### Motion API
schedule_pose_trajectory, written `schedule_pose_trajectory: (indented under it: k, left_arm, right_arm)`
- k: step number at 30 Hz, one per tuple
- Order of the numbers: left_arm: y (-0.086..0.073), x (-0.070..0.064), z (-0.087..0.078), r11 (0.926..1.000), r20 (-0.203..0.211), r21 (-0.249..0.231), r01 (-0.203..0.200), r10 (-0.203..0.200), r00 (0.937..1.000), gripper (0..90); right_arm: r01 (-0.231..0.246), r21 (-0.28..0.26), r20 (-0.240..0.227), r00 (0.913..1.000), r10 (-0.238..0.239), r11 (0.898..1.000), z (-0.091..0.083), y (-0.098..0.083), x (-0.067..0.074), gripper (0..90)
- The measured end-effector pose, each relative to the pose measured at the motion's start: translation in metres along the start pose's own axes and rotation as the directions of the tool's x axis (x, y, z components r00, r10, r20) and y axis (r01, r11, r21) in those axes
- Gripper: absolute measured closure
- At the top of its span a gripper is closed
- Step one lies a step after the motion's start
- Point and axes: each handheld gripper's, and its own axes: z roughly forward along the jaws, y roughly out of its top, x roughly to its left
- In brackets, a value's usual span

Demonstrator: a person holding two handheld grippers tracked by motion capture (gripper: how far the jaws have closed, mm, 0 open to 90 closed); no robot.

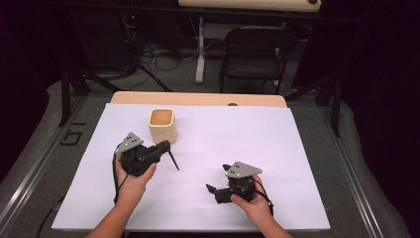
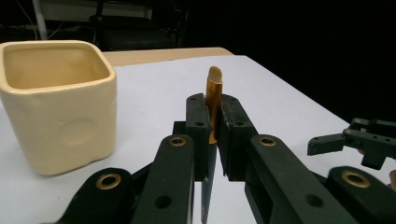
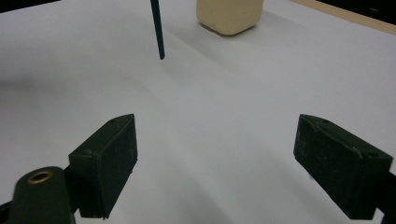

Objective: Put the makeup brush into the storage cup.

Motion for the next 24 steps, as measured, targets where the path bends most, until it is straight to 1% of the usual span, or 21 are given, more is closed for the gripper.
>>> schedule_pose_trajectory:
  k: [6, 9, 14, 19, 22, 24]
  left_arm:
    - [0.001, 0.001, -0.002, 0.9996, -0.035, 0.004, -0.027, 0.027, 0.9990, 83.6]
    - [0.002, 0.001, -0.003, 0.9987, -0.068, 0.005, -0.051, 0.052, 0.9964, 83.6]
    - [0.005, 0.001, -0.008, 0.9958, -0.129, 0.003, -0.092, 0.091, 0.9875, 83.6]
    - [0.007, 0.003, -0.011, 0.9947, -0.165, 0.002, -0.102, 0.101, 0.9811, 83.7]
    - [0.008, 0.004, -0.013, 0.9929, -0.186, 0.010, -0.118, 0.118, 0.9755, 83.6]
    - [0.008, 0.005, -0.013, 0.9916, -0.203, 0.019, -0.128, 0.129, 0.9706, 83.7]
  right_arm:
    - [0.006, 0.003, 0.001, 1.0000, -0.006, 1.000, 0.000, 0.000, -0.001, 13.6]
    - [0.012, 0.007, 0.003, 0.9999, -0.012, 1.000, 0.000, -0.001, -0.002, 13.6]
    - [0.014, 0.011, 0.005, 0.9999, -0.014, 1.000, 0.000, -0.001, -0.002, 13.6]
    - [0.006, 0.011, 0.009, 0.9999, -0.006, 1.000, 0.001, -0.003, -0.004, 13.6]
    - [0.007, 0.012, 0.010, 0.9999, -0.007, 1.000, 0.001, -0.003, -0.005, 13.6]
    - [0.011, 0.012, 0.012, 0.9999, -0.011, 1.000, 0.001, -0.003, -0.005, 13.6]
